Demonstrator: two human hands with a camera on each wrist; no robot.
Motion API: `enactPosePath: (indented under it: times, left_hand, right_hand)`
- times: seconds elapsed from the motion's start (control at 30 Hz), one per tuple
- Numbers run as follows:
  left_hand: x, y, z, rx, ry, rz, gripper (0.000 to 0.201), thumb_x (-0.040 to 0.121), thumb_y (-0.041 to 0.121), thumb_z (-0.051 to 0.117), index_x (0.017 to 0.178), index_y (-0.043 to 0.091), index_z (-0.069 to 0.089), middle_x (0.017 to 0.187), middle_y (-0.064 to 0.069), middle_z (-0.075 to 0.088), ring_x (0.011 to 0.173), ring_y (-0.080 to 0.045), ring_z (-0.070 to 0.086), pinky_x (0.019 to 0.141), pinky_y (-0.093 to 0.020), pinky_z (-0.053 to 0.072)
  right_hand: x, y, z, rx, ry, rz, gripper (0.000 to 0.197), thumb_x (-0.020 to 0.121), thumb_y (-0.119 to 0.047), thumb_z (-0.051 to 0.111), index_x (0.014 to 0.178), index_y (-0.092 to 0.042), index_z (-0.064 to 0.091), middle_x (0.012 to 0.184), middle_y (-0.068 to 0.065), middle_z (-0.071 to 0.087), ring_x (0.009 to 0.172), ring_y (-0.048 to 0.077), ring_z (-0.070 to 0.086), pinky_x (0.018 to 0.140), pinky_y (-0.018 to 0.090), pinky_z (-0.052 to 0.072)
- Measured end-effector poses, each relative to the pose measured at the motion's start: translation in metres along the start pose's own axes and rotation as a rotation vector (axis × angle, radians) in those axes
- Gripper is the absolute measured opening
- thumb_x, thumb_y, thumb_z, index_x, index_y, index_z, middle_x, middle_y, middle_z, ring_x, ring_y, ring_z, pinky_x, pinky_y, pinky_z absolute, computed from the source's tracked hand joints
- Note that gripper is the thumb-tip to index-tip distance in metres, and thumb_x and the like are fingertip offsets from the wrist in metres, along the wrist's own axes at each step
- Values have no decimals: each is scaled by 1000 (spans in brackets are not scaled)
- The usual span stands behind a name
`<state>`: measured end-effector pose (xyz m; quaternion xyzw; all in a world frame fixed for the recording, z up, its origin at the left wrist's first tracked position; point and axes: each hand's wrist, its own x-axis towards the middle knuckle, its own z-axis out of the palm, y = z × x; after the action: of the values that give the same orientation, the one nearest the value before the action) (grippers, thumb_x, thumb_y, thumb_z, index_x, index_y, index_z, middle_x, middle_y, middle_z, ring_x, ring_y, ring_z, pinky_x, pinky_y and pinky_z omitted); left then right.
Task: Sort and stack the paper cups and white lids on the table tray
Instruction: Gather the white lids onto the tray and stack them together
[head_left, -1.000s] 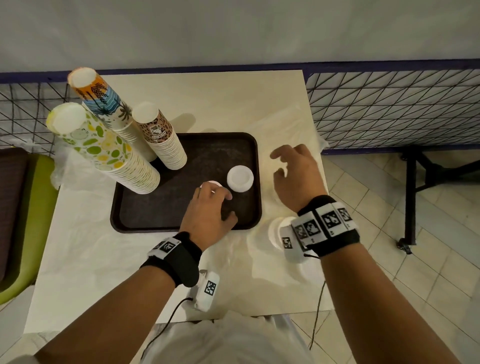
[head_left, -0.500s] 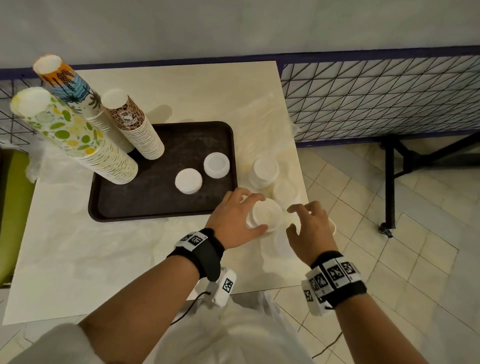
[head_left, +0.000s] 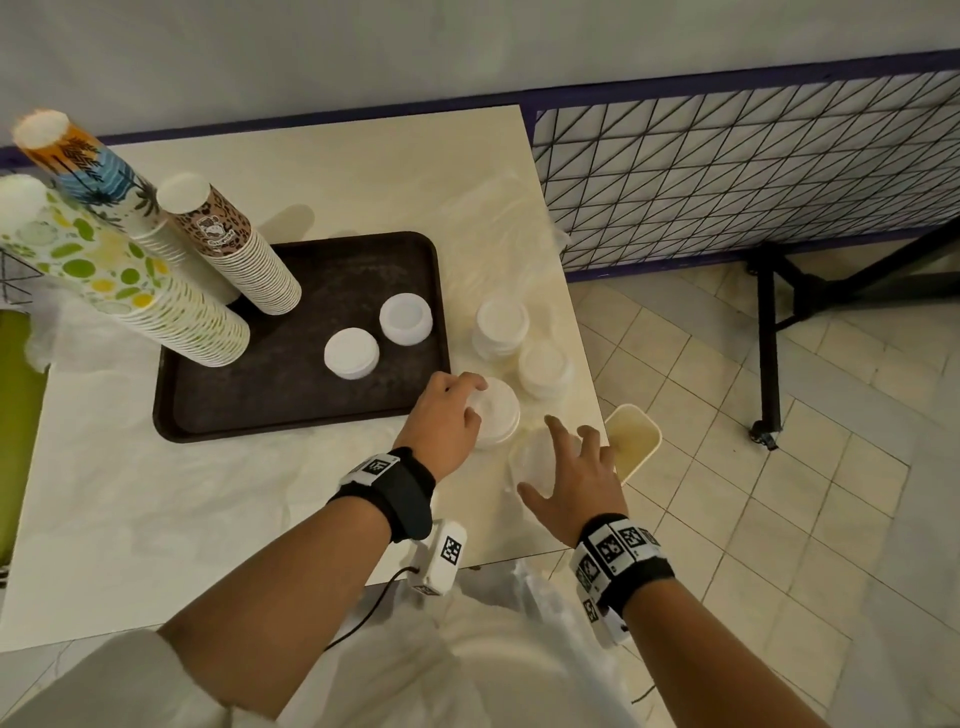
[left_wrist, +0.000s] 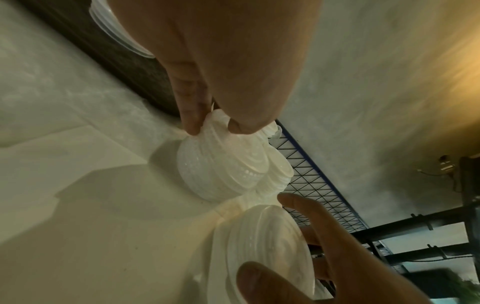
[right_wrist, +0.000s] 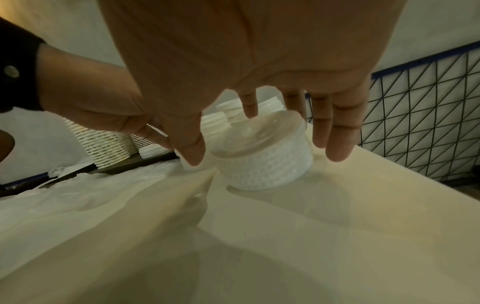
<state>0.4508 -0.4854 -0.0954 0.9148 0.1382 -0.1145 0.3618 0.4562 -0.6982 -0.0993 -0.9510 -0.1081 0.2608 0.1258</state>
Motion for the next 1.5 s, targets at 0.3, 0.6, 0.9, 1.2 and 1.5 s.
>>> enactPosePath:
  times: [0.3, 0.6, 0.9, 1.2, 1.5]
  left_hand:
    - [1, 8, -3, 163, -35, 36, 67, 87, 49, 68, 143, 24, 40, 144, -3, 41, 128, -28, 44, 106, -41, 45]
    - [21, 13, 18, 436, -139, -1, 116, 70, 70, 74, 157, 22, 16, 138, -11, 43, 125, -31, 43, 100, -45, 49]
    - [21, 18, 30, 479, -163, -40, 120, 66, 65, 76, 158, 21, 12, 138, -12, 38, 126, -34, 41, 100, -44, 47]
    - [21, 15, 28, 460, -208, -12, 118, 72, 40, 85, 159, 32, 6, 139, -14, 37, 126, -35, 40, 96, -42, 52]
    - [9, 19, 30, 530, -204, 35, 111, 76, 33, 83, 159, 30, 10, 137, -15, 33, 116, -37, 48, 95, -44, 54]
  right_hand:
    - [6, -1, 13, 3, 21, -12, 92, 84, -49, 65, 154, -40, 6, 153, 13, 18, 127, 36, 35, 99, 45, 50]
    - [13, -4, 19, -65, 53, 0, 83, 80, -48, 70, 146, -40, 21, 142, 11, 27, 118, 36, 36, 95, 46, 49]
    - [19, -7, 21, -100, 73, 6, 89, 77, -58, 70, 147, -36, 19, 132, 9, 29, 115, 33, 36, 94, 44, 47]
    - [20, -2, 20, -77, 93, -18, 88, 77, -50, 74, 147, -34, 24, 128, 11, 33, 111, 33, 36, 94, 42, 48]
    - [19, -7, 21, -107, 107, -12, 86, 68, -48, 77, 140, -32, 32, 121, 11, 34, 103, 31, 38, 82, 39, 51]
